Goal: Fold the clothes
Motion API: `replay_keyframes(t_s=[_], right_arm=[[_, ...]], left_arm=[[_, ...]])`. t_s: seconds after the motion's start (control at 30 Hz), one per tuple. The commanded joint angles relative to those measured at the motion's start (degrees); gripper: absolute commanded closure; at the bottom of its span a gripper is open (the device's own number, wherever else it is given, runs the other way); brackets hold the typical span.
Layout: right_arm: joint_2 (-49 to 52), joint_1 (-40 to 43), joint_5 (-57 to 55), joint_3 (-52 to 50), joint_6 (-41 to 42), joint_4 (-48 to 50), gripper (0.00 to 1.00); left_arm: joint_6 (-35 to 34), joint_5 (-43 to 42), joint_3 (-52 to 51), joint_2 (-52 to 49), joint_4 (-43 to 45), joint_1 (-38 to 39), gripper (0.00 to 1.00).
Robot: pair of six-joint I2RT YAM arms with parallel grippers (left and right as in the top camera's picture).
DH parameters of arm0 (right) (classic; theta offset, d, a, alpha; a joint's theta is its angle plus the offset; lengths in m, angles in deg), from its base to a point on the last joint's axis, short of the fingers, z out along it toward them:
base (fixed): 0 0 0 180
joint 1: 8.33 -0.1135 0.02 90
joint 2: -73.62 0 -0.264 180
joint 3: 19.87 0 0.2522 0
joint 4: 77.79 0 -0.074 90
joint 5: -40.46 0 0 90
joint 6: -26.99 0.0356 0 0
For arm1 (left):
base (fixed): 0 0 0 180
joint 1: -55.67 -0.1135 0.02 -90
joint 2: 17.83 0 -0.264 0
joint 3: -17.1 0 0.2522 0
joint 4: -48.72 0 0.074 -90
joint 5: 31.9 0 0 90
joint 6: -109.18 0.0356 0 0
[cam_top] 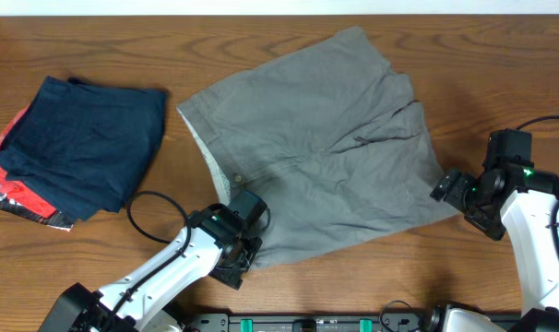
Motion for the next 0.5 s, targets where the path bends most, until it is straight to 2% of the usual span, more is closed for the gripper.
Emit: replay_keyframes(t_s=[0.0, 0.03, 0.23, 0.3, 0.4, 0.47], right_arm=[[0.2, 0.4, 0.1, 0.4, 0.0, 0.0, 0.01], [0.2, 0.4, 0.1, 0.4, 0.0, 0.0, 0.01], [0.2, 0.4, 0.1, 0.4, 0.0, -0.2, 0.01], [0.2, 0.4, 0.1, 0.4, 0.0, -0.3, 0.01], [0.2, 0.4, 0.1, 0.4, 0.0, -0.3, 0.01], [0.2, 0.4, 0.1, 0.4, 0.0, -0.3, 0.01]], left_arm=[[-0.3, 3.6, -0.4, 0.3, -0.7, 0.2, 0.38], [-0.3, 4.2, -0.4, 0.3, -0.3, 0.2, 0.36], [-0.3, 5.6, -0.6, 0.3, 0.6, 0.3, 0.36], [-0.3, 5.6, -0.9, 0.3, 0.6, 0.3, 0.44], [-0.2, 5.6, -1.3, 0.3, 0.5, 0.2, 0.61], [0.4, 5.6, -1.3, 0.3, 0.4, 0.2, 0.67]])
